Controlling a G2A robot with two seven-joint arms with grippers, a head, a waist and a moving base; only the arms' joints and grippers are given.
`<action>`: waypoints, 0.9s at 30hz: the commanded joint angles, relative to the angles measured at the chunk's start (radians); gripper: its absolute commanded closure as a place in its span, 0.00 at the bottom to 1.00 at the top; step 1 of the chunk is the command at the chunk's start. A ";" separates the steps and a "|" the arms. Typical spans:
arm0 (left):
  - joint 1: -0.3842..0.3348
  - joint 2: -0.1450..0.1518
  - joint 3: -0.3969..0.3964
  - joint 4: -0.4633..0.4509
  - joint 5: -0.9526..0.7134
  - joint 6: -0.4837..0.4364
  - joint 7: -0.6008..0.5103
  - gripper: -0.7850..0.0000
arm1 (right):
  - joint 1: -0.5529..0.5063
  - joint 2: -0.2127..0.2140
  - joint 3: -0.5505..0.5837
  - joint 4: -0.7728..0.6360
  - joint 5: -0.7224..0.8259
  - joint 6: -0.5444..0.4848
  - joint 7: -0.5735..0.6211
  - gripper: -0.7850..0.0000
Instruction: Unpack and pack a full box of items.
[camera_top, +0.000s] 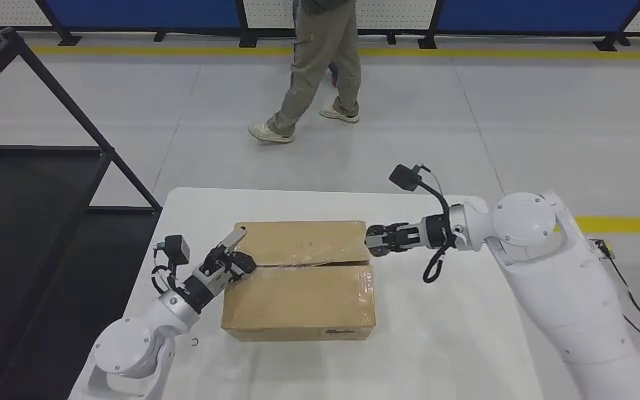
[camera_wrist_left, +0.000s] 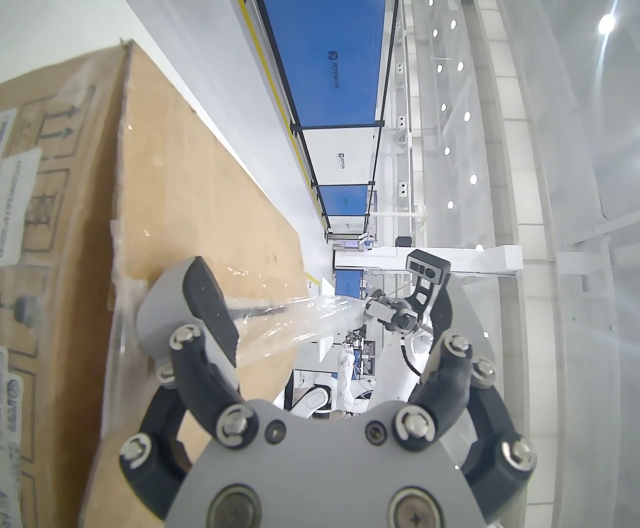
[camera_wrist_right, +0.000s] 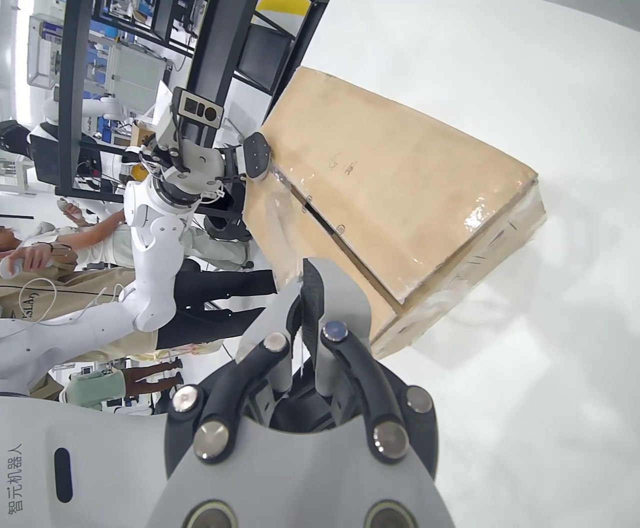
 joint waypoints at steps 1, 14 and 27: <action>0.000 -0.001 -0.001 -0.001 -0.010 -0.004 0.008 0.00 | 0.003 -0.001 -0.007 0.004 0.002 -0.005 -0.001 1.00; -0.038 -0.005 0.027 0.039 -0.030 0.012 0.056 0.00 | 0.005 0.007 -0.011 -0.010 0.013 -0.029 0.004 1.00; -0.070 -0.005 0.049 0.089 -0.018 0.033 0.047 0.00 | 0.019 0.020 -0.014 -0.001 -0.031 0.015 0.012 1.00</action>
